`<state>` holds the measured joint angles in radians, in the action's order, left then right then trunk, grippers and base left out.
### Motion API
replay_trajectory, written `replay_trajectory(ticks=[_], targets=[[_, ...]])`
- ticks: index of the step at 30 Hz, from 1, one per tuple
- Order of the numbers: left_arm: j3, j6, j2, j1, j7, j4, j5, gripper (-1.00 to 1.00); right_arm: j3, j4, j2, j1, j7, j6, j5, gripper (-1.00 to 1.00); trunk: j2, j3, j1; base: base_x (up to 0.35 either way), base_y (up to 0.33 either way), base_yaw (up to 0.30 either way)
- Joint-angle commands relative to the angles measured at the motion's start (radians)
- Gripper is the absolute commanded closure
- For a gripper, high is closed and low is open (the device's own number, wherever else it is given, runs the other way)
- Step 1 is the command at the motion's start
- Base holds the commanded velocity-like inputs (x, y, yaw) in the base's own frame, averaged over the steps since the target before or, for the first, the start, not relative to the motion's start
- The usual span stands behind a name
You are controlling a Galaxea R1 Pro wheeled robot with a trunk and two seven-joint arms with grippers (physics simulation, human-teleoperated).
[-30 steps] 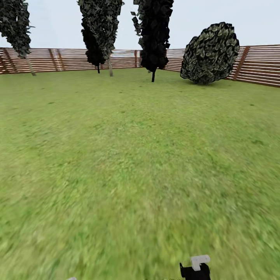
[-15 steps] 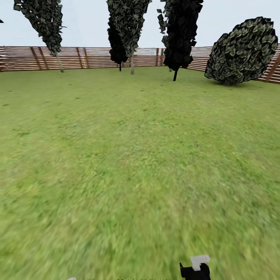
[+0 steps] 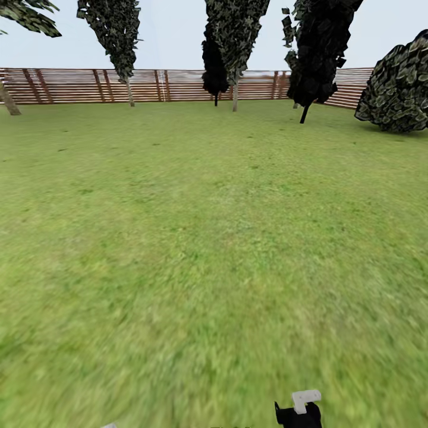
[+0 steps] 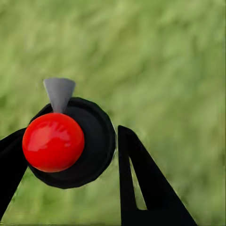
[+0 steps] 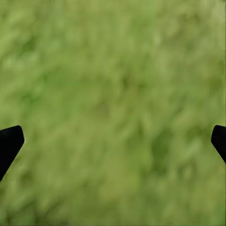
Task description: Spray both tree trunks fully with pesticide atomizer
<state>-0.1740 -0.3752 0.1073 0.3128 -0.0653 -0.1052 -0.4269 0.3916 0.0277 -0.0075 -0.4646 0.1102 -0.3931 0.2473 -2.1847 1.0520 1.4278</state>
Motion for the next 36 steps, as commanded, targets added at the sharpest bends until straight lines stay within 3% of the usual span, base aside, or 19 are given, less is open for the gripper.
replay_trajectory(ticks=[1,11,21,36], targets=[[-0.009,-0.002,0.000,0.000,-0.005,0.000,-0.004,1.00,0.009,0.000,0.000,0.000,0.003,-0.002,0.007,-1.00,0.000,0.001,0.000,-0.055,0.298,0.280],[-0.009,-0.001,0.000,0.000,-0.005,0.001,-0.004,1.00,0.009,0.000,0.000,0.000,0.003,-0.002,0.007,-1.00,0.000,0.008,0.000,-0.007,0.292,0.279],[-0.009,-0.002,0.000,0.000,-0.006,0.001,-0.004,1.00,0.009,0.000,0.000,0.000,0.003,-0.002,0.007,-1.00,0.000,0.014,0.000,0.002,0.030,0.280],[-0.007,-0.001,0.000,0.000,-0.008,0.001,-0.004,1.00,0.009,0.000,0.000,0.000,0.003,-0.002,0.007,-1.00,0.000,0.024,0.000,0.269,0.154,0.280]])
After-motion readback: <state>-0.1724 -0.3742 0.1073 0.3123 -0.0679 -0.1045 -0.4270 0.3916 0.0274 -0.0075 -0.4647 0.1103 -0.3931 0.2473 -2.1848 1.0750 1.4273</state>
